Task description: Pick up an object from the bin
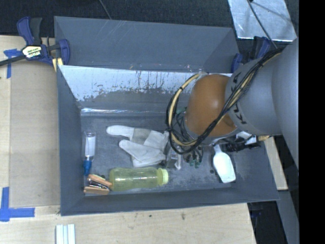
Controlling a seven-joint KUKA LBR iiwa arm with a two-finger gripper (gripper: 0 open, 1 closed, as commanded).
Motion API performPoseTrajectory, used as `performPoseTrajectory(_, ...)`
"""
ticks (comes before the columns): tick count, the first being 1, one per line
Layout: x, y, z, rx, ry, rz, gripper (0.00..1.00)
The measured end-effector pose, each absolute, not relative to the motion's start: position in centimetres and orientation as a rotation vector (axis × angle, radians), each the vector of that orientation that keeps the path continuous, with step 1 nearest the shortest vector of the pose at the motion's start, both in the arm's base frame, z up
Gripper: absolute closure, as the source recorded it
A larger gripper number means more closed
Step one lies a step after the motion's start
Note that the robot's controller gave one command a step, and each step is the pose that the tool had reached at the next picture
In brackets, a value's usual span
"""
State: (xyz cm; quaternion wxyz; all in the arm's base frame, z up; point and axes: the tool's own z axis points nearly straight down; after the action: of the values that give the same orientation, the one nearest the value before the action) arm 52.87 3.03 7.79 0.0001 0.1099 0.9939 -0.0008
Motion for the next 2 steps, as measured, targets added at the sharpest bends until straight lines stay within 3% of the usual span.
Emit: performPoseTrajectory(2,52.9,3.0,11.3,0.345,3.123,0.0,1.0)
